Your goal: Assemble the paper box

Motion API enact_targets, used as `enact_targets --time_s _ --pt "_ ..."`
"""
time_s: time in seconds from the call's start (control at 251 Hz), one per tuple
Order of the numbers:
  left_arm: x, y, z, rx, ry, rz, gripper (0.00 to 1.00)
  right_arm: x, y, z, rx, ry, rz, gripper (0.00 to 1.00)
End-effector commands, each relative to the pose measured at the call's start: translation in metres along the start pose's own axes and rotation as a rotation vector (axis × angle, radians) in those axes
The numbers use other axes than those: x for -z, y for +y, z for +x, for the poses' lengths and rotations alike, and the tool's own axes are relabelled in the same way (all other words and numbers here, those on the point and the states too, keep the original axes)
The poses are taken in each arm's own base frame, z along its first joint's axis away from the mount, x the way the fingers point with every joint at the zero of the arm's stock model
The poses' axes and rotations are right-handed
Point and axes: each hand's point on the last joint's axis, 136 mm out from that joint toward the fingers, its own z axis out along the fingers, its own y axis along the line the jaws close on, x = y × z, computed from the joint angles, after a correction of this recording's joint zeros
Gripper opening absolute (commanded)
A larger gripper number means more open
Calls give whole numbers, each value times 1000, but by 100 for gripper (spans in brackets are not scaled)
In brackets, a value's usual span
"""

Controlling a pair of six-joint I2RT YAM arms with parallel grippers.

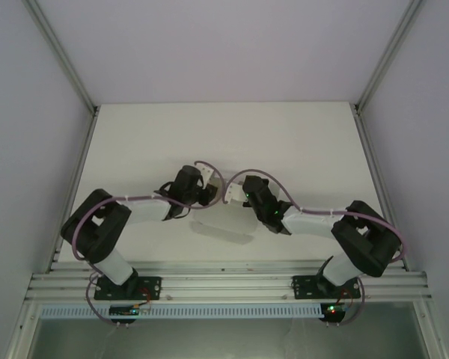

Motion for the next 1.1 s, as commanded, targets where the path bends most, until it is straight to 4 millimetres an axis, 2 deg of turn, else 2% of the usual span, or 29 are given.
enact_targets --time_s 0.0,0.144,0.263,0.307,0.375,0.475,0.567,0.623,0.679,0.73,0.846,0.946,1.042,1.098 --pt "-8 33 -9 -36 -15 -277 15 3 17 -6 -8 -8 -77 0" --pt "-9 59 3 -46 -12 -520 13 5 29 -2 -23 22 -137 0" --pt "-7 84 24 -30 15 -701 10 8 33 2 -40 41 -167 0" --pt "-7 89 32 -23 30 -735 0 12 34 4 -62 46 -184 0" --pt "-8 93 44 12 39 -748 0 13 36 5 -84 43 -207 0" --pt "-19 69 49 29 15 -560 0 17 37 2 -145 19 -239 0" --pt "-24 45 44 43 -58 -363 0 22 28 -5 -237 -22 -248 8" --pt "-24 35 41 13 -88 -305 0 28 17 -13 -314 -69 -246 17" --pt "-25 21 39 -35 -112 -217 0 38 4 -24 -393 -136 -252 32" --pt "-23 12 38 -47 -142 -160 0 51 -11 -34 -473 -211 -267 40" --pt "-20 3 35 -75 -160 -108 0 88 -35 -56 -637 -409 -360 73" --pt "-22 -5 36 -112 -144 -71 0 95 -64 -52 -795 -462 -339 76" --pt "-23 -12 40 -129 -131 -25 0 78 -84 -33 -995 -385 -330 76" --pt "-24 -15 40 -129 -129 -10 0 69 -83 -30 -1037 -345 -375 76"
